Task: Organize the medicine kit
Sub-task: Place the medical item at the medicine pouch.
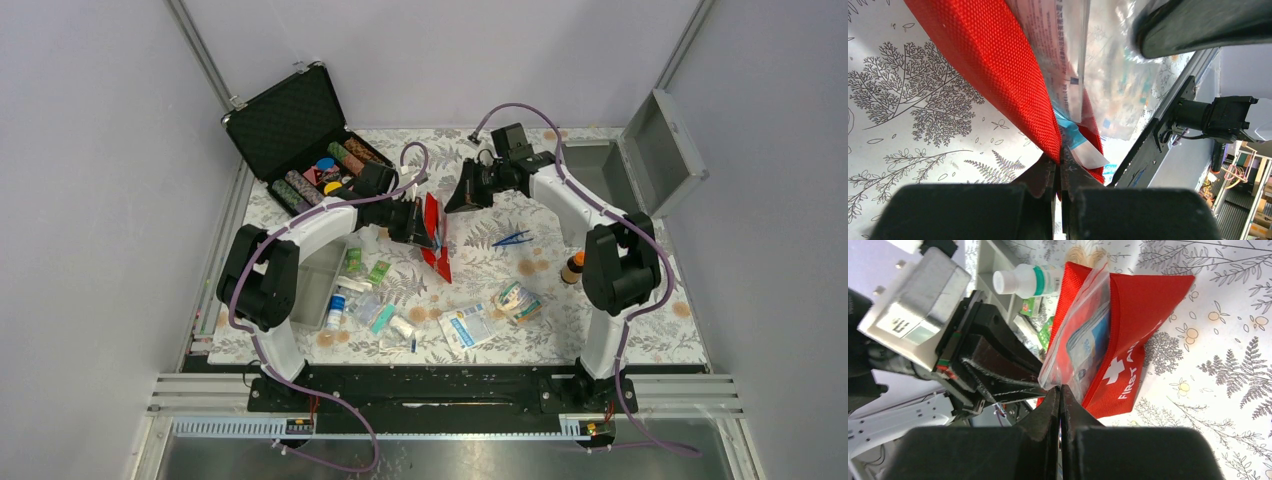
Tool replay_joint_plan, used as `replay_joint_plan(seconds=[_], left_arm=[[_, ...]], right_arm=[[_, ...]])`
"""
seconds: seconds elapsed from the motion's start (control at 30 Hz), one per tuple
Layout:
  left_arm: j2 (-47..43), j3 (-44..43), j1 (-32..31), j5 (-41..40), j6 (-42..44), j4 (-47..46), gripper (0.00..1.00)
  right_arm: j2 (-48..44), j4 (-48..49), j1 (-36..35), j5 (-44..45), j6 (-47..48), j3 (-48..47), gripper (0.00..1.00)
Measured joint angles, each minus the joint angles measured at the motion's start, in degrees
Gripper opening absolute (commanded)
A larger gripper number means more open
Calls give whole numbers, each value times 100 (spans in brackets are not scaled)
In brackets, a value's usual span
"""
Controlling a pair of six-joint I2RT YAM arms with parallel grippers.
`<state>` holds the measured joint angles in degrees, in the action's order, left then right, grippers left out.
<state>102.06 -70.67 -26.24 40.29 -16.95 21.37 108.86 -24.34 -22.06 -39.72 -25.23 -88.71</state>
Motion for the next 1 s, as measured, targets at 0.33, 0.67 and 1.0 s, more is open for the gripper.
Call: replay_joint_plan(seconds=[0.33, 0.67, 1.0], left_arm=[[-44, 0, -66, -35, 111, 42, 0], [-251, 0, -122, -221, 308, 129, 0], [-490, 195, -417, -337, 494, -192, 0]], right_arm=[[599, -455, -424, 527, -188, -509, 0], [756, -844, -457, 1541, -1165, -426, 0], [815, -962, -780, 1784, -1871, -319, 0]])
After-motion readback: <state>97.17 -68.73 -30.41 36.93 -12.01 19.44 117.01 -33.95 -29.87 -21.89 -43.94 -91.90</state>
